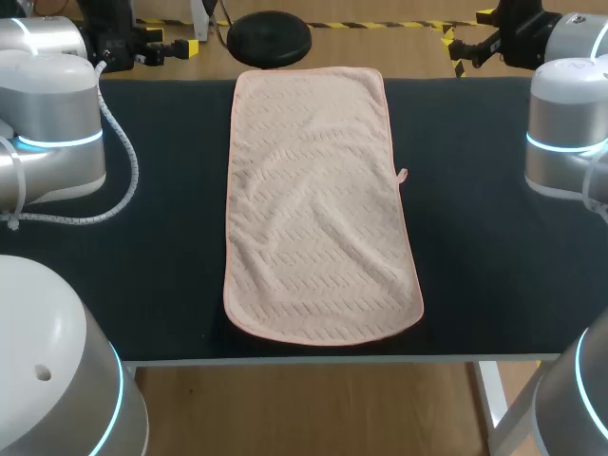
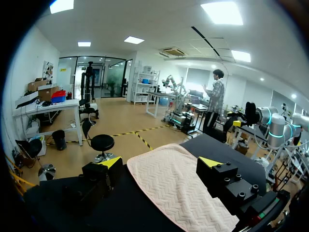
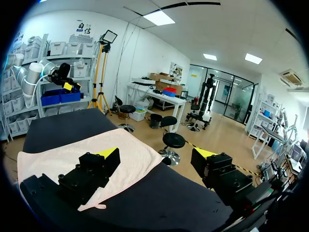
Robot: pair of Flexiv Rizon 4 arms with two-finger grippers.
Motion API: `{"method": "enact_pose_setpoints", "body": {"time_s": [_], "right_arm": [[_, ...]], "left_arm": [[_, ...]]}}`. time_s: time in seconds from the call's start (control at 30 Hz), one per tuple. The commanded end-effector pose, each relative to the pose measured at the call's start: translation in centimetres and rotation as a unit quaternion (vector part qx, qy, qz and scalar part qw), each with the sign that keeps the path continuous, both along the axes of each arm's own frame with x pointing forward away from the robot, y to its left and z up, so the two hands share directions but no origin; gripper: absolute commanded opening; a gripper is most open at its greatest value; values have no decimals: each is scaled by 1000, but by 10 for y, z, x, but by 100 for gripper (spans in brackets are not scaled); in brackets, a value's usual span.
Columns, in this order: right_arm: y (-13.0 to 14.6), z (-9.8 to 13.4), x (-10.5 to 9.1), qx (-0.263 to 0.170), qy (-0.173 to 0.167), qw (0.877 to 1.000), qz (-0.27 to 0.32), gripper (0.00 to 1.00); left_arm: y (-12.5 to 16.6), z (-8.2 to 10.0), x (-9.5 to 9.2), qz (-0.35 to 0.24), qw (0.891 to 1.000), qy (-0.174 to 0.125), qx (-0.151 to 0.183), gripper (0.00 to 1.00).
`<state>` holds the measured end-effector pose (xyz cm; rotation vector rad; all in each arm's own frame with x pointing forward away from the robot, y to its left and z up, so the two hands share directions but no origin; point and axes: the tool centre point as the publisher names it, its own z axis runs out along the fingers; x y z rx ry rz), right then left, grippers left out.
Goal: Fold the towel
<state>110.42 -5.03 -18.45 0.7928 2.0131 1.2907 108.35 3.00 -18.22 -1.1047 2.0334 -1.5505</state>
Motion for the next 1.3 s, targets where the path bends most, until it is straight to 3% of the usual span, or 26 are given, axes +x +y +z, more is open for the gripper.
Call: {"method": "enact_pose_setpoints", "body": {"time_s": [0.03,0.77,0.93,1.03,1.13,1.3], "right_arm": [[0,0,0,0,0,1000,0,100],[0,0,0,0,0,1000,0,100],[-16,2,1,-51,-10,996,71,100],[-17,1,-2,-87,-6,985,146,100],[-13,-1,-7,-125,5,966,226,100],[-5,-3,-14,-170,29,920,352,100]], "left_arm": [[0,0,0,0,1000,0,0,100],[0,0,0,0,1000,0,0,100],[0,0,0,0,1000,0,0,100],[0,0,0,0,1000,0,0,100],[0,0,0,0,1000,0,0,100],[0,0,0,0,1000,0,0,100]]}}
